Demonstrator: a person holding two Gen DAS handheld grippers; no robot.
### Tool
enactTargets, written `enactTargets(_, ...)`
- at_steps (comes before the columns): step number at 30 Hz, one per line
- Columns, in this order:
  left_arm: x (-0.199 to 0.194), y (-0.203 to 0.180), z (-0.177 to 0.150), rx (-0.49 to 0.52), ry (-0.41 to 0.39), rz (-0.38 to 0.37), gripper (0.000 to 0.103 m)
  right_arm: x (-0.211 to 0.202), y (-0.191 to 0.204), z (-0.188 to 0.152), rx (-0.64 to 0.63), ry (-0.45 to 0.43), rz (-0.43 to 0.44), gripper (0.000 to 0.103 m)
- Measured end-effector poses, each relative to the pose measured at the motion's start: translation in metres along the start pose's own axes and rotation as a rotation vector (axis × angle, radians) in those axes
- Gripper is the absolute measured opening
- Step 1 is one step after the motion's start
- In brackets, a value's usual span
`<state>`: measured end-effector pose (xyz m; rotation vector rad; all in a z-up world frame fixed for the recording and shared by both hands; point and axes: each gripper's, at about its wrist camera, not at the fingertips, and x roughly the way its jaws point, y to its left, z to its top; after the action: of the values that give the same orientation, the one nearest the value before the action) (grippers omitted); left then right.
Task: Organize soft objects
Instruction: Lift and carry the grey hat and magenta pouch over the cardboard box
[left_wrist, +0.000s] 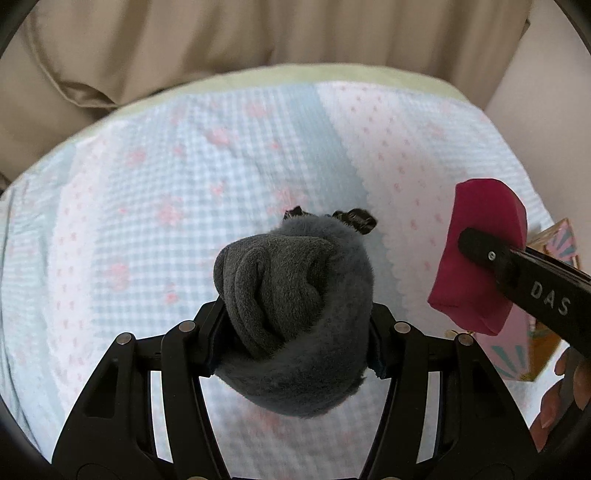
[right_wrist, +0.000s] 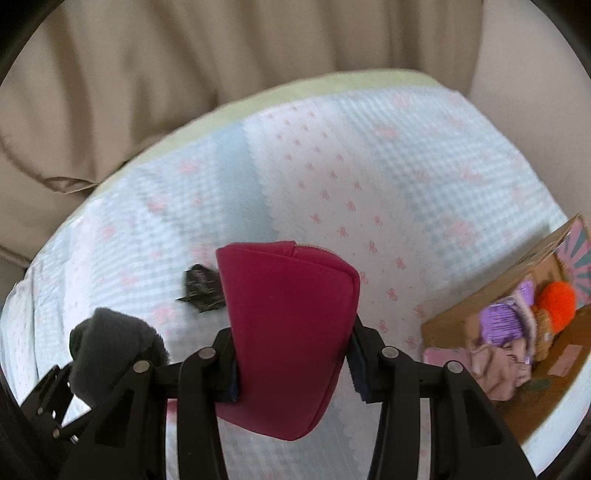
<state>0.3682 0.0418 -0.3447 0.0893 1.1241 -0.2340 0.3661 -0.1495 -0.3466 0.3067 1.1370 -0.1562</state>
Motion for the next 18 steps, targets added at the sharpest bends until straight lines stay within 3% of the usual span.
enactTargets(6,-0.074,-0.005,-0.01,-0.032,-0.051,0.013,0.055,-0.068,0.003,-0.015,-0.075,-0.059,0.048,0.042)
enactTargets(18,-0.205,-0.044,-0.065,-0.173,-0.114,0.043,0.056,-0.201,-0.017,-0.065,-0.269,-0.075,0.197,0.042)
